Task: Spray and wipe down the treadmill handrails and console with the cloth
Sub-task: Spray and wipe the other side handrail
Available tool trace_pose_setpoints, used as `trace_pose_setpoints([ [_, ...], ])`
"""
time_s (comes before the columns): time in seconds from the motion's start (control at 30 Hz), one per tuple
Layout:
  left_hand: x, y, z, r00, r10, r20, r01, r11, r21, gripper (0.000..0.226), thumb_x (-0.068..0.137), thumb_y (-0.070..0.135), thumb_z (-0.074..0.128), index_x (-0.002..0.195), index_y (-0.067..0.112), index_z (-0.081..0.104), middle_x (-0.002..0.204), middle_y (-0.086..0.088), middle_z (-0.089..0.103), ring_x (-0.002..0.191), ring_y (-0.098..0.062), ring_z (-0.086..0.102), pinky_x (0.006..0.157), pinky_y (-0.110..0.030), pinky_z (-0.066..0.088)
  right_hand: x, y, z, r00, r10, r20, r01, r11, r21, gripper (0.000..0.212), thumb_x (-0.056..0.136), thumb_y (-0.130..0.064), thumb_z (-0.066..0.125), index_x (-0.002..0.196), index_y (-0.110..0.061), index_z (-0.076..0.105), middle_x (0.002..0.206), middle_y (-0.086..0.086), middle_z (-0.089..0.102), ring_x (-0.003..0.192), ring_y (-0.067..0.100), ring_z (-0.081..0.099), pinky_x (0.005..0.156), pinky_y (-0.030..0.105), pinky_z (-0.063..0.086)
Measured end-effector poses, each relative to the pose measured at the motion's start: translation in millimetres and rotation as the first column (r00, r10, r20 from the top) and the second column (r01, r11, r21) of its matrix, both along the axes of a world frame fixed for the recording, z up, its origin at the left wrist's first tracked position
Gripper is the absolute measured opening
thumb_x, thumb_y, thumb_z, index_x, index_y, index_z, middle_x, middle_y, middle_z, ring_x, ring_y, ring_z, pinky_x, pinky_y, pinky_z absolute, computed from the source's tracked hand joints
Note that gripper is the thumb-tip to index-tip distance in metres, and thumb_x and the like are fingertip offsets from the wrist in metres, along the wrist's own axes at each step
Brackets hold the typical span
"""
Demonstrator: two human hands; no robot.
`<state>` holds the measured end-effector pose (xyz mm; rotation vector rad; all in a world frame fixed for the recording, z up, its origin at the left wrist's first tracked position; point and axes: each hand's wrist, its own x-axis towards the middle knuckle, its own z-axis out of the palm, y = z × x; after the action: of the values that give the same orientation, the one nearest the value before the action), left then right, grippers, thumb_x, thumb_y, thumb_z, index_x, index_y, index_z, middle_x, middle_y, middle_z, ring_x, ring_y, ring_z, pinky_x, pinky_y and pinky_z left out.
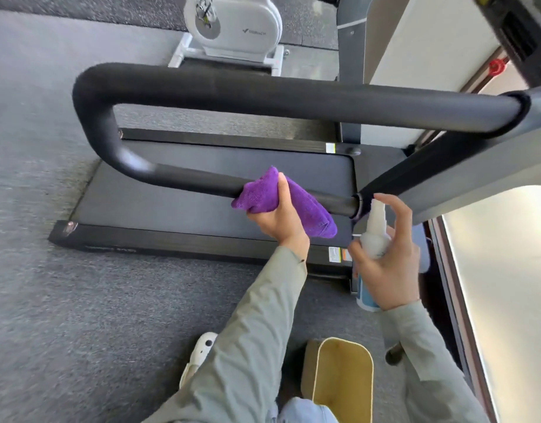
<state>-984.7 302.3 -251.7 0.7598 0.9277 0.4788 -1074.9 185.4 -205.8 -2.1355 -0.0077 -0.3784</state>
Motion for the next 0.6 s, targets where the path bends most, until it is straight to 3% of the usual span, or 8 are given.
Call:
trace_pose_setpoints([
  [0.07,-0.3,26.3,1.2,1.0,0.011,0.017,-0.012,0.999,0.04,0.054,0.071,0.027,0.087,0.114,0.022,0.054,0.106,0.01,0.068,0.093,-0.003,0.067,0.094,-0.028,0.052,6.3,18.3,2.4,0.998,0.049,-0.027,-0.049,0.999,0.003,0.069,0.075,0.005,0.063,0.127,-0.034,0.04,0.066,0.012,0.051,0.048,0.031,0.05,0.051,0.042,0.05],
  [0.13,-1.7,51.3,3.3,1.0,0.004,0.023,-0.006,0.997,0.071,0.056,0.071,0.026,0.087,0.116,0.018,0.055,0.109,0.006,0.069,0.095,-0.007,0.068,0.095,-0.033,0.053,11.1,37.4,4.1,0.994,0.106,-0.036,-0.105,0.994,0.019,0.069,0.076,0.006,0.062,0.127,-0.035,0.039,0.075,0.008,0.054,0.049,0.035,0.054,0.052,0.05,0.052],
  [0.23,0.6,89.4,6.3,0.999,0.04,0.022,-0.042,0.993,0.108,0.058,0.069,0.025,0.089,0.116,0.019,0.055,0.11,0.004,0.069,0.097,-0.009,0.068,0.095,-0.036,0.054,16.0,63.5,6.4,0.984,0.173,-0.033,-0.172,0.985,0.029,0.067,0.075,0.001,0.06,0.126,-0.037,0.039,0.083,0.007,0.058,0.051,0.036,0.056,0.053,0.051,0.053],
  [0.37,3.9,138.2,7.5,0.998,0.061,0.012,-0.063,0.983,0.173,0.055,0.068,0.027,0.089,0.111,0.022,0.054,0.101,0.01,0.067,0.09,-0.004,0.068,0.09,-0.033,0.056,17.9,89.2,10.0,0.981,0.183,-0.056,-0.181,0.982,0.051,0.067,0.075,0.003,0.059,0.126,-0.037,0.04,0.064,0.015,0.054,0.049,0.04,0.054,0.055,0.054,0.053],
  [0.5,8.4,184.0,10.8,0.993,0.119,-0.023,-0.11,0.966,0.234,0.068,0.064,0.03,0.091,0.116,0.017,0.049,0.101,0.011,0.064,0.087,-0.003,0.066,0.086,-0.023,0.054,17.7,109.8,13.5,0.983,0.178,-0.042,-0.176,0.984,0.033,0.07,0.075,0.008,0.06,0.124,-0.037,0.04,0.07,0.008,0.056,0.05,0.039,0.056,0.054,0.053,0.053],
  [0.6,5.3,213.4,13.3,0.995,0.085,-0.054,-0.054,0.902,0.428,0.072,0.061,0.035,0.092,0.116,0.021,0.047,0.1,0.017,0.061,0.085,0.006,0.063,0.088,-0.019,0.051,17.7,121.1,15.1,0.986,0.166,-0.033,-0.165,0.986,0.032,0.07,0.075,0.008,0.06,0.125,-0.036,0.04,0.076,0.005,0.057,0.053,0.039,0.056,0.055,0.053,0.053],
])
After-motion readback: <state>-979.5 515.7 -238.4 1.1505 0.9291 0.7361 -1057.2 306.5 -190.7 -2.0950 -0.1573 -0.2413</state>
